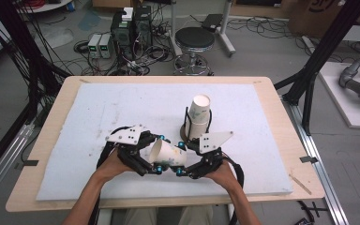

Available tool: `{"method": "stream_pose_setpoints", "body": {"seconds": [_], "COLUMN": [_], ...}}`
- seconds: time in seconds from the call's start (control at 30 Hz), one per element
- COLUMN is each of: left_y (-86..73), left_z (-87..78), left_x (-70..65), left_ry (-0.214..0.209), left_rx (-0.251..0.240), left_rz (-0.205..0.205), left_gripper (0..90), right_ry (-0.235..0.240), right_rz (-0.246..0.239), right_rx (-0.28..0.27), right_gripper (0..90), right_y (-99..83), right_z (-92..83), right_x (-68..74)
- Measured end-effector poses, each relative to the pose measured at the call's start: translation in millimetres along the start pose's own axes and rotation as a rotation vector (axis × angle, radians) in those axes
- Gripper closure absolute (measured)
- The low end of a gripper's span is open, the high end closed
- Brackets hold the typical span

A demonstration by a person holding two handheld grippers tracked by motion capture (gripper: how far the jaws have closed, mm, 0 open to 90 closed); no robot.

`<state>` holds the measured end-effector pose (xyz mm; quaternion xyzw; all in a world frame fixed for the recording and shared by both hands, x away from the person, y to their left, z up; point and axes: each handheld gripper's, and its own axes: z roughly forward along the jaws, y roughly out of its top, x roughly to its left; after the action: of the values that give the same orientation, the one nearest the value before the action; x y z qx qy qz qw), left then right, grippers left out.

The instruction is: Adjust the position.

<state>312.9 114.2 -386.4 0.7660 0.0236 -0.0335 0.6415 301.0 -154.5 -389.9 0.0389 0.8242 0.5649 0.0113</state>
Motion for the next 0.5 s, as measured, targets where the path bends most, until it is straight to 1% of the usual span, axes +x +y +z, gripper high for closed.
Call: {"method": "stream_pose_setpoints", "body": {"seconds": [0.1, 0.27, 0.33, 0.5], "left_y": [0.1, 0.2, 0.2, 0.3], "left_z": [-0.2, 0.1, 0.2, 0.2], "left_x": [-0.6, -0.8, -1.1, -1.2], "left_ry": [-0.006, 0.000, -0.007, -0.008], "left_rx": [-0.001, 0.004, -0.001, -0.001], "left_rz": [0.004, 0.014, 0.017, 0.020], "left_gripper": [26.0, 28.8, 31.6, 32.6], "right_ry": [0.002, 0.003, 0.006, 0.004], "right_rz": [0.002, 0.001, 0.000, -0.003], "right_rx": [0.004, 0.004, 0.003, 0.002], "right_gripper": [37.2, 37.2, 37.3, 37.3], "right_y": [-0.1, -0.2, -0.1, -0.1], "right_z": [-0.1, 0.0, 0.2, 0.0], "right_x": [0.2, 0.3, 0.4, 0.5]}}
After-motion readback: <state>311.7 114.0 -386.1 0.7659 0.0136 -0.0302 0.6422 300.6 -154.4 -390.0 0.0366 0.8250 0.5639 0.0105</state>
